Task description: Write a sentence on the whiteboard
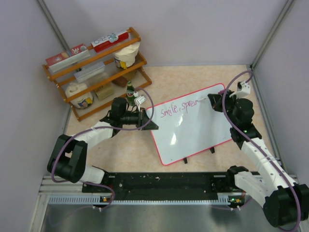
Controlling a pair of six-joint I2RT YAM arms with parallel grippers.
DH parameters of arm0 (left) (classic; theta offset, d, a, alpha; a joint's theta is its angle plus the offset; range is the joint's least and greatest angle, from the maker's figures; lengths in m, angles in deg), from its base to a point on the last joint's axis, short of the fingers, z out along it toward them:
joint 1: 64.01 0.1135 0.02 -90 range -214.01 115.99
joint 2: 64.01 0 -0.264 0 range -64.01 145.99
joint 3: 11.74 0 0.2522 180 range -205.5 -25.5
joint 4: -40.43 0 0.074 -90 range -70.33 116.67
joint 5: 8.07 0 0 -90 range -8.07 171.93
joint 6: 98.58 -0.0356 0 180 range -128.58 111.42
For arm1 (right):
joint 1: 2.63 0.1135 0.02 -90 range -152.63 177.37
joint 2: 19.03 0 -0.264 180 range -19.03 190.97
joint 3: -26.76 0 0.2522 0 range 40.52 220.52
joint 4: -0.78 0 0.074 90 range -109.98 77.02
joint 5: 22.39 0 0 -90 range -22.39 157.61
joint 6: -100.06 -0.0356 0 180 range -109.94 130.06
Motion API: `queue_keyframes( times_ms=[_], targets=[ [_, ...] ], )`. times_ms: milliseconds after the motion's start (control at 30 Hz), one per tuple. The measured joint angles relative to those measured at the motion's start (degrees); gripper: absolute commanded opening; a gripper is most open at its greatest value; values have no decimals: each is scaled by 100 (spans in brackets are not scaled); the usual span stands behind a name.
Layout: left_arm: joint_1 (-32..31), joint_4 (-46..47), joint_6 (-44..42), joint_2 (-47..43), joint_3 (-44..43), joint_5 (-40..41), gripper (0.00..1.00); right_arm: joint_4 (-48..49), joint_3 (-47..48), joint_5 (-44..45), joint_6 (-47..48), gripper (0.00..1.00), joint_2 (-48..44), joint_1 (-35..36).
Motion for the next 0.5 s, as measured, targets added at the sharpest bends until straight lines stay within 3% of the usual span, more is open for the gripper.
queue_keyframes(
  times_ms=[500],
  targets=[
    [0, 2, 0, 0, 0, 2, 0, -44, -13, 4, 35, 0, -28, 0]
  ],
)
